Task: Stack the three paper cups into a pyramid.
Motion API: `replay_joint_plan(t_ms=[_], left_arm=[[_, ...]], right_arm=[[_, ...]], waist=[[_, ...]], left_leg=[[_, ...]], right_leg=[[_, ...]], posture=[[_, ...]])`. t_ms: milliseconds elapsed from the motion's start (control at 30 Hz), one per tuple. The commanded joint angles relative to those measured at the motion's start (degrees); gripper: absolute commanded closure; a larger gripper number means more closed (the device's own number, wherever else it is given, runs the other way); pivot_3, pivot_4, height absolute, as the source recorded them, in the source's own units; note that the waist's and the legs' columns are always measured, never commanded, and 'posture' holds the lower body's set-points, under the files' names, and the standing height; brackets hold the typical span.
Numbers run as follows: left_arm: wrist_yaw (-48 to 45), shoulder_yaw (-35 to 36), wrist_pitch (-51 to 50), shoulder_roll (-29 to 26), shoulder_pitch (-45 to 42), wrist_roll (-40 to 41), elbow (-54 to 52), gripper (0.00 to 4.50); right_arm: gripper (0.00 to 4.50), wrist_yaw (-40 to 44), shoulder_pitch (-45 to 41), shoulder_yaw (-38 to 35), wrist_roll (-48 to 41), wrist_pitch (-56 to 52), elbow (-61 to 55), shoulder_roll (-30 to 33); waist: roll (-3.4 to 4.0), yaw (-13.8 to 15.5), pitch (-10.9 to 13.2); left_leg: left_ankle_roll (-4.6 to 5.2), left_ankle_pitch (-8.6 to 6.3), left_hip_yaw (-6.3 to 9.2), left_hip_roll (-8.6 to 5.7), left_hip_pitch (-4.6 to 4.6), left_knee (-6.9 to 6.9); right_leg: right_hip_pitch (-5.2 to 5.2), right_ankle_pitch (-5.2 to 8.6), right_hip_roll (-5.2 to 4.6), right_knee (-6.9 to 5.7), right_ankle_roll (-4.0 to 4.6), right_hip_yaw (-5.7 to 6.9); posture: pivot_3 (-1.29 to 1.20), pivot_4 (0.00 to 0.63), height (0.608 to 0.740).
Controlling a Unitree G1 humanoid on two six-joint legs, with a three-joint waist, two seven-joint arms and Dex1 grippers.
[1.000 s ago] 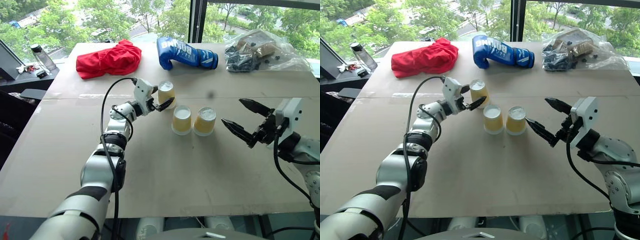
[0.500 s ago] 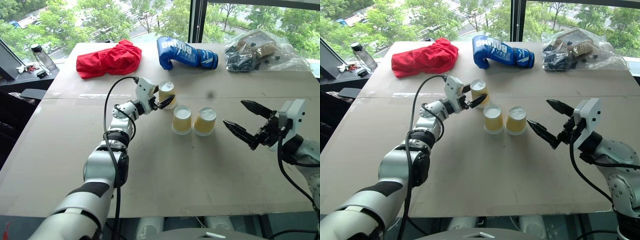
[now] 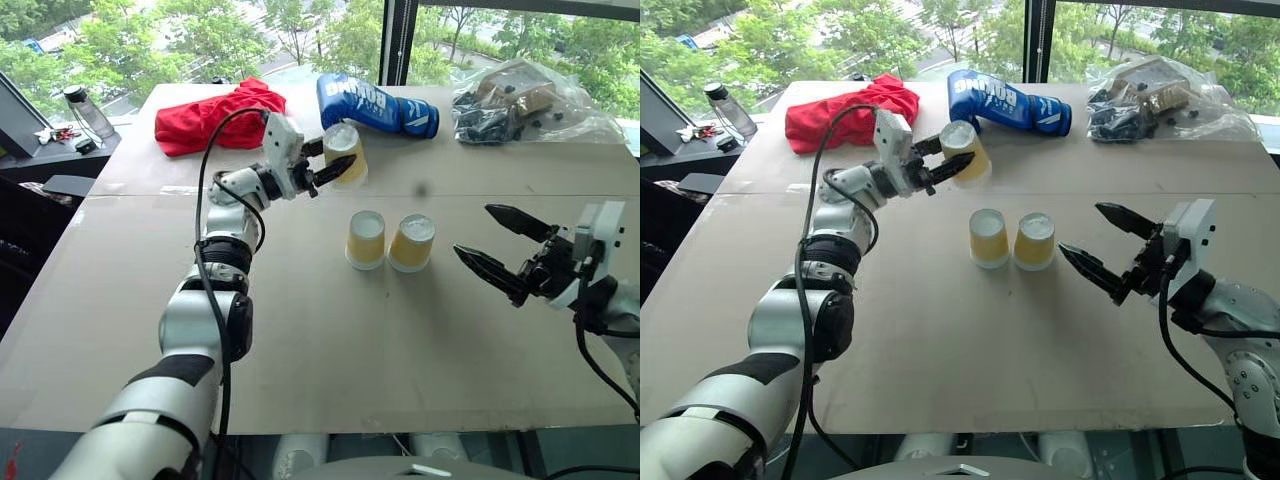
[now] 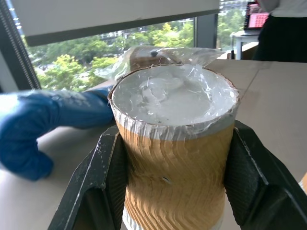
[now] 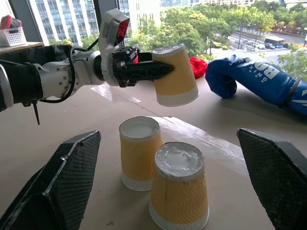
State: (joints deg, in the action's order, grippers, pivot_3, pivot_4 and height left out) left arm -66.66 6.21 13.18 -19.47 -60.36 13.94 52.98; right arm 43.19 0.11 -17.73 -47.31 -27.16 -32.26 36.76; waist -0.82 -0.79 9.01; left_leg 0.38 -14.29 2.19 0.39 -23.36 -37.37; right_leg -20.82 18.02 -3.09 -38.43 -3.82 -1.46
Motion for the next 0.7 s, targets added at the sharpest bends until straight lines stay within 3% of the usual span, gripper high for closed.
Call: replay_joint_plan(t_ms=[33,300,700], left_arm=[[-4.50,-1.65,-8.63,-1.29,0.94,3.78,-13.99,2.40],[-5.49,-7.37,-21.95,-1.35,6.26,6.30,-34.19,2.40],[-7.06,-11.60,-25.18,-1.91,9.18,5.92,-37.41,2.40]], right_arm=[[0.00,4.48,1.68,-2.78,-2.07,1.76,0.70,0.81],[0.00,5.03,2.48,-2.60,-3.29,1.85,-1.05,0.40],[0.00,4.12,2.86,-2.63,-4.16,1.14,-1.94,1.22]], waist=[[0.00,-0.02,0.00],[0.01,-0.02,-0.01],[0.01,0.02,-0.01]], left_leg=[[0.00,0.00,0.01,0.00,-0.01,0.00],[0.02,0.00,0.13,0.02,0.04,-0.05],[0.06,-0.02,0.12,0.01,0.05,-0.08]], right_leg=[[0.00,0.00,0.01,0.00,0.00,0.01],[0.00,0.00,0.01,-0.09,0.00,-0.04],[0.01,0.00,0.01,-0.10,0.00,-0.06]], posture=[[0.00,0.150,0.740],[0.00,0.150,0.740],[0.00,0.150,0.740]])
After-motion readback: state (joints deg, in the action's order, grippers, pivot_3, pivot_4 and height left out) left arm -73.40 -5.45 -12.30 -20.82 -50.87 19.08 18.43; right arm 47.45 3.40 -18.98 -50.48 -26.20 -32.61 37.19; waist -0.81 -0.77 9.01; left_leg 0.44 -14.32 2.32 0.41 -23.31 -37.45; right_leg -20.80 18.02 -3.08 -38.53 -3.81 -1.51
